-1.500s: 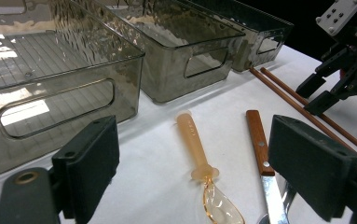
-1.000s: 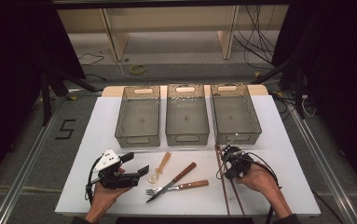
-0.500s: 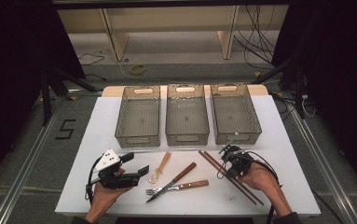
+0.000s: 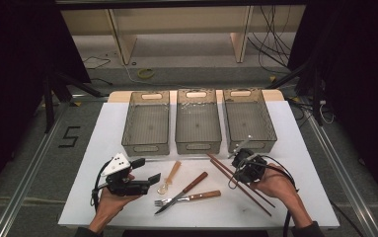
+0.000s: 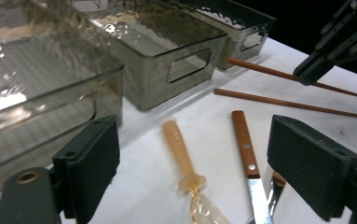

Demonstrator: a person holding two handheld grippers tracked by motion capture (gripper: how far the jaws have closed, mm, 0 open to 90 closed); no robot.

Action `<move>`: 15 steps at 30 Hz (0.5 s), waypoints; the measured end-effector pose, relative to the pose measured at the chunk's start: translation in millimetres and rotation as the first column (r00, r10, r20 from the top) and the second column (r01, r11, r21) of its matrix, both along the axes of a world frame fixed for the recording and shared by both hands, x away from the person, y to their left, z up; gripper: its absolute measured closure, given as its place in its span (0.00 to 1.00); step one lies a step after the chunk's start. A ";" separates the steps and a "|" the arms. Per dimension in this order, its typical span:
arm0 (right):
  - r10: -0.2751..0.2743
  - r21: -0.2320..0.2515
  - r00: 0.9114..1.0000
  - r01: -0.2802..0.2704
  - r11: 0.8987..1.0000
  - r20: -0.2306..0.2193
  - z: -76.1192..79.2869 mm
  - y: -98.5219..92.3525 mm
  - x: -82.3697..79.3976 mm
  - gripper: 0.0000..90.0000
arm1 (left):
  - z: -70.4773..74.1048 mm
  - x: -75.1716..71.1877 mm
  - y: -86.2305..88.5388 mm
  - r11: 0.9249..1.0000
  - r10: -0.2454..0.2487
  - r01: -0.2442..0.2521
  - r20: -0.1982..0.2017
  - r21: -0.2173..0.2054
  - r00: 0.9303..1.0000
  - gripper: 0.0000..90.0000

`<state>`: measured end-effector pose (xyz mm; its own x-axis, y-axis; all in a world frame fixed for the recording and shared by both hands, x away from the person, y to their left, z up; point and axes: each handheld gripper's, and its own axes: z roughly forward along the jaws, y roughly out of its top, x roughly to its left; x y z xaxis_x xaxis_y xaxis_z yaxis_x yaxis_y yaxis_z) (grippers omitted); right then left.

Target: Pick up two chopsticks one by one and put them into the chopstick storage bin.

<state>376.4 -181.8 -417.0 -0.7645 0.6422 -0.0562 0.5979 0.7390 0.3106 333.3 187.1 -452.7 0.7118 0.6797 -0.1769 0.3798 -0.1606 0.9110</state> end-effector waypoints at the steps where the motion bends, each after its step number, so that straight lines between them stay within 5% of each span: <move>1: 0.026 0.002 1.000 -0.026 1.000 0.009 3.0 5.7 -2.7 0.95 | 3.3 1.5 -2.9 1.000 -0.021 0.021 -0.001 0.013 1.000 0.18; 5: 0.133 0.008 0.991 -0.133 0.991 0.022 10.0 28.5 -12.9 0.95 | 13.3 11.0 -18.2 0.994 -0.087 0.088 -0.014 0.061 0.996 0.18; 8: 0.195 0.009 0.980 -0.196 0.981 0.024 12.5 41.9 -18.8 0.95 | 17.9 16.3 -33.2 0.981 -0.152 0.155 -0.033 0.116 0.988 0.18; 11: 0.252 0.003 0.967 -0.252 0.968 0.026 11.6 52.5 -23.6 0.95 | 20.9 17.7 -46.3 0.959 -0.207 0.210 -0.034 0.191 0.978 0.19; 15: 0.317 -0.004 0.948 -0.317 0.948 0.029 11.9 63.5 -31.3 0.95 | 26.2 16.4 -61.3 0.915 -0.293 0.293 -0.042 0.277 0.955 0.21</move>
